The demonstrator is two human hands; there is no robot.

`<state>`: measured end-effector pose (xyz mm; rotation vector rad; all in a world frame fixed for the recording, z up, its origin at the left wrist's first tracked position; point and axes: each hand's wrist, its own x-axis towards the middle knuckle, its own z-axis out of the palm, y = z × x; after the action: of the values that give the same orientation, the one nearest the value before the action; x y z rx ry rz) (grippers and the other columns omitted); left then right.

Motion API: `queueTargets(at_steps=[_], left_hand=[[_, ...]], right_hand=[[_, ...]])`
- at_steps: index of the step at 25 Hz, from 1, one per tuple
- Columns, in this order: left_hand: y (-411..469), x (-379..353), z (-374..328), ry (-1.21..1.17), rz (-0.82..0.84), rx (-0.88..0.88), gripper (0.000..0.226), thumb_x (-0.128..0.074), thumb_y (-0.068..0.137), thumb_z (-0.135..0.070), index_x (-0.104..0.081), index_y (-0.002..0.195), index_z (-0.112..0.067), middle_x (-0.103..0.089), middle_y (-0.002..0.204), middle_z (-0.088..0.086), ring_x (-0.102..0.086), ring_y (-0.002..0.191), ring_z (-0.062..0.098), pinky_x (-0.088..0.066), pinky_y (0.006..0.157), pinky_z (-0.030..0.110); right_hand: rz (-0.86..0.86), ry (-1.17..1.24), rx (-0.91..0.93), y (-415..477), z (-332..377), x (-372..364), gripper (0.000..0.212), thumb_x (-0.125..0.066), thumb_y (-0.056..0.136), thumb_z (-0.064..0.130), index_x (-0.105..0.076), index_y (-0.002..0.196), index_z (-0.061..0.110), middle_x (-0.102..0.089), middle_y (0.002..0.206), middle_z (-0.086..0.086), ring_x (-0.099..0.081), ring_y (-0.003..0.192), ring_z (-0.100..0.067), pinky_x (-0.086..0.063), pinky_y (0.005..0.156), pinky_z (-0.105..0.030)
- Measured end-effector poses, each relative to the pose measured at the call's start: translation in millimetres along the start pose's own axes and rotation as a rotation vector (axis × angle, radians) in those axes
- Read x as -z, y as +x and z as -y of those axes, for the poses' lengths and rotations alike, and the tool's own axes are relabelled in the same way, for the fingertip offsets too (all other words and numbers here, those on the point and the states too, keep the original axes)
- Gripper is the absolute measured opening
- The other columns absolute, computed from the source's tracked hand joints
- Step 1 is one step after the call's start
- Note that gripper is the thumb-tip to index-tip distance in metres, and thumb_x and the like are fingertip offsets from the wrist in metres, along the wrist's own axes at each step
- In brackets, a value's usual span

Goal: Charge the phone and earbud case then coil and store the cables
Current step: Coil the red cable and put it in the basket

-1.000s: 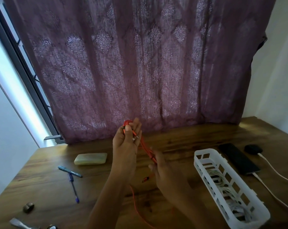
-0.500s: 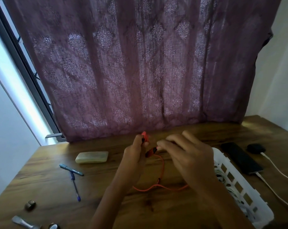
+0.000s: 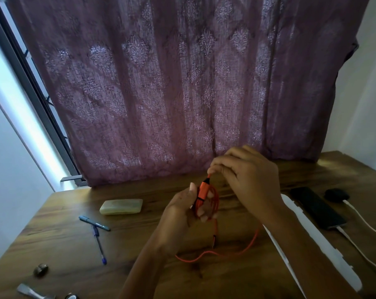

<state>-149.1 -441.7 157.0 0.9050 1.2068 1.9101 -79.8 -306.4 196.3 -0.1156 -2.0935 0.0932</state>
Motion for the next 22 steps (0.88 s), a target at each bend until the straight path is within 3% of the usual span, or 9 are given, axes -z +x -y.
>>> queueTargets(at_steps=[5,8,10,13,16,19,20,22], left_hand=[[-1.1,-4.6,-11.6,-0.452,0.024,0.045,0.04,-0.04,0.089,-0.034,-0.066,0.073,-0.009,-0.039,0.047,-0.006,-0.038,0.043,0.007,-0.05,0.057,0.024],[0.7,-5.2,-16.2,-0.596,0.025,0.012,0.042,-0.035,0.094,-0.03,-0.066,0.078,-0.006,-0.042,0.051,-0.004,-0.041,0.045,0.007,-0.051,0.06,0.023],[4.0,-5.0,-16.6,-0.575,-0.048,-0.02,0.042,-0.034,0.096,-0.029,-0.065,0.08,-0.006,-0.046,0.056,-0.002,-0.042,0.046,0.008,-0.052,0.06,0.024],[10.7,1.9,-17.2,-0.493,-0.18,-0.108,0.039,-0.031,0.096,-0.026,-0.063,0.089,-0.006,-0.056,0.069,0.003,-0.047,0.05,0.008,-0.052,0.061,0.021],[15.4,11.8,-17.5,-0.344,-0.297,-0.217,0.027,-0.034,0.096,-0.021,-0.058,0.098,-0.008,-0.065,0.081,0.002,-0.052,0.062,0.01,-0.05,0.071,0.022],[18.1,19.0,-10.9,-0.009,-0.492,-0.275,0.026,-0.034,0.099,-0.019,-0.058,0.098,-0.01,-0.071,0.087,0.0,-0.061,0.075,0.015,-0.048,0.069,0.022],[18.9,22.1,-6.6,0.142,-0.566,-0.3,0.024,-0.035,0.1,-0.021,-0.056,0.102,-0.009,-0.07,0.092,0.004,-0.064,0.08,0.019,-0.05,0.068,0.022],[17.6,33.8,4.3,0.452,-0.632,-0.346,0.026,-0.038,0.097,-0.029,-0.051,0.103,-0.007,-0.066,0.098,0.013,-0.065,0.091,0.026,-0.052,0.08,0.03]], right_hand=[[0.002,0.188,-0.141,-8.7,-4.1,-13.0,0.042,-0.04,0.089,0.051,-0.073,0.091,0.025,-0.062,0.069,0.007,-0.056,0.058,-0.007,-0.042,0.049,-0.022],[0.039,0.174,-0.184,-28.2,-5.5,-29.5,0.031,-0.048,0.088,0.03,-0.068,0.109,0.021,-0.063,0.073,0.005,-0.058,0.058,-0.009,-0.041,0.051,-0.014],[0.106,0.124,-0.214,-41.8,-2.1,-40.4,0.034,-0.056,0.084,0.016,-0.064,0.116,0.023,-0.063,0.075,0.003,-0.058,0.059,-0.01,-0.044,0.051,-0.018],[0.302,0.154,-0.336,-55.5,7.6,-46.1,0.037,-0.048,0.095,0.016,-0.051,0.129,0.03,-0.066,0.102,0.005,-0.063,0.084,-0.006,-0.048,0.069,-0.02],[0.485,0.24,-0.388,-73.4,18.0,-48.5,0.041,-0.035,0.1,0.029,-0.031,0.14,0.038,-0.061,0.118,0.012,-0.051,0.083,0.009,-0.04,0.071,-0.008],[0.606,0.229,-0.328,-82.4,34.8,-45.5,0.041,-0.039,0.099,0.024,-0.038,0.139,0.032,-0.057,0.127,0.01,-0.055,0.108,-0.005,-0.044,0.088,-0.02],[0.602,0.177,-0.268,-84.6,38.0,-43.0,0.039,-0.048,0.095,0.021,-0.048,0.132,0.031,-0.06,0.122,0.008,-0.058,0.105,-0.01,-0.048,0.086,-0.025],[0.495,0.081,-0.183,-86.1,38.1,-38.9,0.034,-0.074,0.075,0.021,-0.067,0.107,0.03,-0.068,0.094,0.008,-0.065,0.073,-0.01,-0.055,0.058,-0.024]])
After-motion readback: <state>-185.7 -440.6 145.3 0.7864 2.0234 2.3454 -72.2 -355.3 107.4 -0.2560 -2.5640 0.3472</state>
